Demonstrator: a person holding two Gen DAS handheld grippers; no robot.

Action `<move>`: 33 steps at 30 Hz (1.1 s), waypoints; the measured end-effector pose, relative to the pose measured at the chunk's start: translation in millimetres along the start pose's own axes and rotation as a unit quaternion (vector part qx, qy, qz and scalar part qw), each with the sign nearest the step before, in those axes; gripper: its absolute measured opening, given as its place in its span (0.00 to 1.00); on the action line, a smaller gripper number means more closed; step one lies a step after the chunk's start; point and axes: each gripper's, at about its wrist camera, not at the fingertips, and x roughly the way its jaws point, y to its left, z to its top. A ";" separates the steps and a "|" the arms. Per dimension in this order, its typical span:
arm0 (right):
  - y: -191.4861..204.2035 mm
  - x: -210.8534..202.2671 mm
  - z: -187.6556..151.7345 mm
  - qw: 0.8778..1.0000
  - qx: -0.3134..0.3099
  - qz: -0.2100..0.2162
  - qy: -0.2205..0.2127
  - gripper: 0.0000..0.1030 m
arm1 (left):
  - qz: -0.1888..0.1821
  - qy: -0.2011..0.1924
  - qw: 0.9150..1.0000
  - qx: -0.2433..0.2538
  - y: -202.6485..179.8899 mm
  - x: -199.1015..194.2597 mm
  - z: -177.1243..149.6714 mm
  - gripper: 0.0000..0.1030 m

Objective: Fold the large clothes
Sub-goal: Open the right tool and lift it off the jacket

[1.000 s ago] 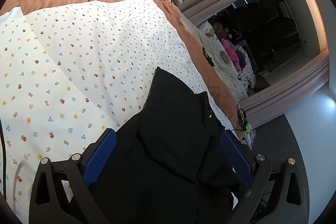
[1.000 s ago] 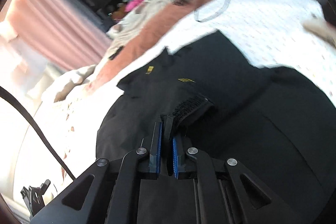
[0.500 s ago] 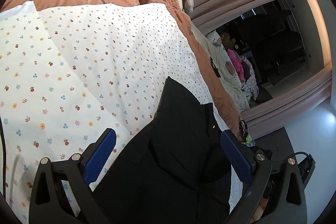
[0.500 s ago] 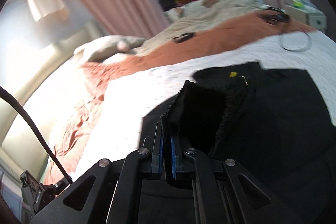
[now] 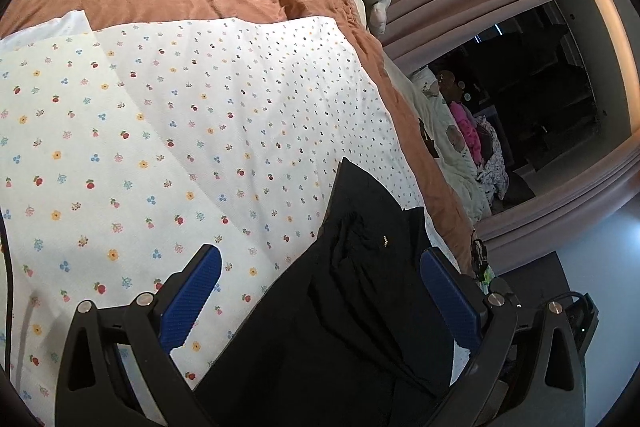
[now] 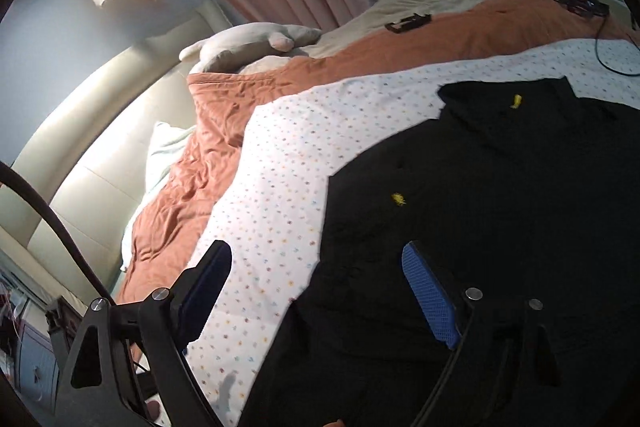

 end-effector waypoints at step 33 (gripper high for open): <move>-69.2 -351.9 -166.1 0.979 0.070 -0.173 -0.087 0.84 | 0.001 0.069 0.971 0.229 -14.0 -137.1 -110.0 0.92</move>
